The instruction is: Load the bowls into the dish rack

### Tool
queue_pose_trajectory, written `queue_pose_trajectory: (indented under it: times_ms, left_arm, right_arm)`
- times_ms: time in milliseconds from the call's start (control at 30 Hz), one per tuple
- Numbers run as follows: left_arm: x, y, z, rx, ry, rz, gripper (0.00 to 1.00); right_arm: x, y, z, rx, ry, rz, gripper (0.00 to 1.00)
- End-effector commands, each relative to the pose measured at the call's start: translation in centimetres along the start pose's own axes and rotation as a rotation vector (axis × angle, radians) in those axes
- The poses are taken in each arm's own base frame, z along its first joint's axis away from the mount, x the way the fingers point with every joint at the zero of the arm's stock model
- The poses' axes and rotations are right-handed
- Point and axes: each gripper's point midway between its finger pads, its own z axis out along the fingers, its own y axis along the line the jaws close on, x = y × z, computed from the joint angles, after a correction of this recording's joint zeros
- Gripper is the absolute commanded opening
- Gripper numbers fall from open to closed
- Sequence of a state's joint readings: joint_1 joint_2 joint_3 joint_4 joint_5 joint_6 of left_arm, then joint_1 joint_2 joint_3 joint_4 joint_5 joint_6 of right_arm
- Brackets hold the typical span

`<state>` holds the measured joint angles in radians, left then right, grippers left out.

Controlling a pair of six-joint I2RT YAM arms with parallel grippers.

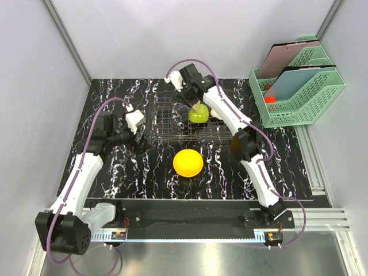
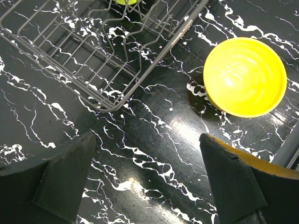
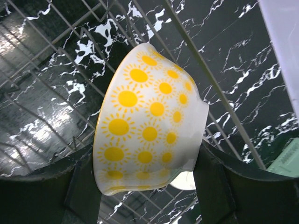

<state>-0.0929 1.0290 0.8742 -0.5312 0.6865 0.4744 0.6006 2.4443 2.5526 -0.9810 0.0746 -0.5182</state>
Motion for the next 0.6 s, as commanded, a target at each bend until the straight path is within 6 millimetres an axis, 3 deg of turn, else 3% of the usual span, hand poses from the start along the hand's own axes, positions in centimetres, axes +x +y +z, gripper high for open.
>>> queue_pose_trajectory:
  times_ms: [0,367,567]
  left_arm:
    - [-1.0,0.4,-0.2,-0.005,-0.043,0.020,0.99]
    - [-0.9,0.6,-0.3,-0.007,-0.056,-0.007,0.99]
    - [-0.7,0.6,-0.2,-0.005,-0.063,-0.013,0.99]
  right_arm:
    - [-3.0,-1.7,-0.6,0.114,-0.075,-0.089,0.00]
    - [-3.0,0.8,-0.9,0.069,-0.057,-0.237,0.00]
    - [-4.0,2.3,-1.6,0.074,-0.063,-0.313,0.00]
